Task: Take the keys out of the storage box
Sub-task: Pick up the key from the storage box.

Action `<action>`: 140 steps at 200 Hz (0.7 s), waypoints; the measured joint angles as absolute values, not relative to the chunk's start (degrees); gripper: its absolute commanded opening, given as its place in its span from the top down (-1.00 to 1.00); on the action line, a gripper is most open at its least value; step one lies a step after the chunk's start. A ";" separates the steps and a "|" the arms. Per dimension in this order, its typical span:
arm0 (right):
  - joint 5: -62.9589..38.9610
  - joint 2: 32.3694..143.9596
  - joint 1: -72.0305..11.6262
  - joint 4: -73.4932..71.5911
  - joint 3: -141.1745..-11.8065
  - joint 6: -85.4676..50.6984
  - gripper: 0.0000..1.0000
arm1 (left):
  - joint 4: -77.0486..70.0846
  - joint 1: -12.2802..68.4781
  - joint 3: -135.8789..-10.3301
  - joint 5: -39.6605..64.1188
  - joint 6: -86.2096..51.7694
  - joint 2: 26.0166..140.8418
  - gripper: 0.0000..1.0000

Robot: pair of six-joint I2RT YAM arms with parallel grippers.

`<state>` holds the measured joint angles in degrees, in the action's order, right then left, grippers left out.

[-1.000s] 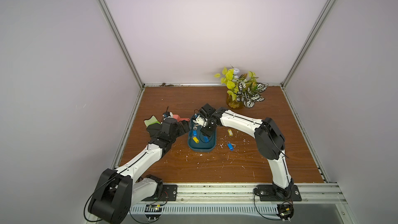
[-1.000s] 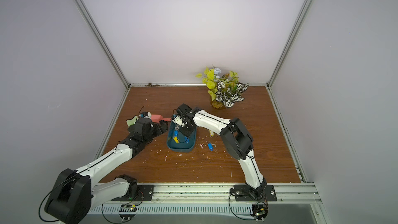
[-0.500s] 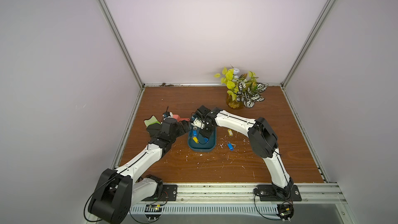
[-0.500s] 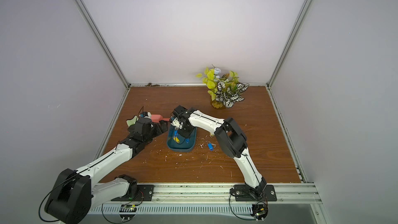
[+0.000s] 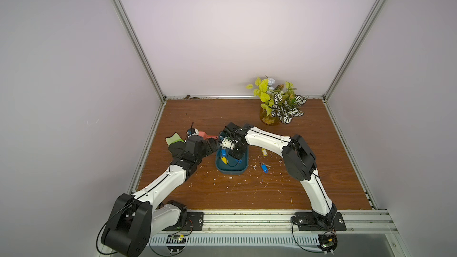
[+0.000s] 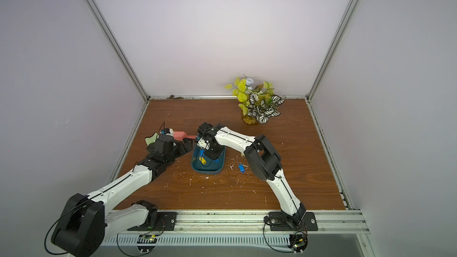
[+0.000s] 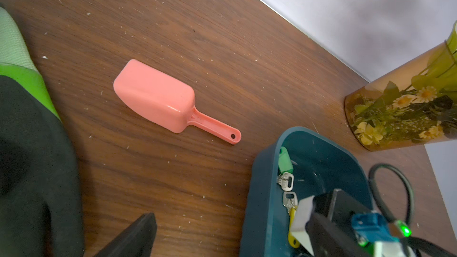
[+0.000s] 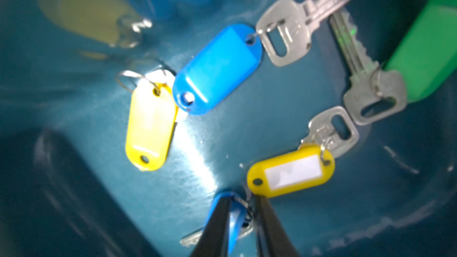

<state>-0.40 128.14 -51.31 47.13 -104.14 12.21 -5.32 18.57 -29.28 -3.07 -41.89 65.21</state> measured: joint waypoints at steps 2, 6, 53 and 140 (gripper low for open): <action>-0.43 128.14 -51.33 47.16 -104.16 12.25 0.71 | -5.32 18.57 -29.28 -3.07 -41.89 65.21 -1.00; -0.43 128.14 -51.35 47.24 -104.18 12.08 0.75 | -5.32 18.57 -29.28 -3.07 -41.87 65.21 -0.99; -0.73 128.09 -51.46 47.48 -106.08 11.99 1.00 | -5.30 18.57 -29.28 -3.22 -41.80 65.14 -0.99; -0.99 116.22 -51.64 44.71 -98.83 10.90 1.00 | -5.15 18.57 -29.28 -3.29 -41.80 64.31 -0.99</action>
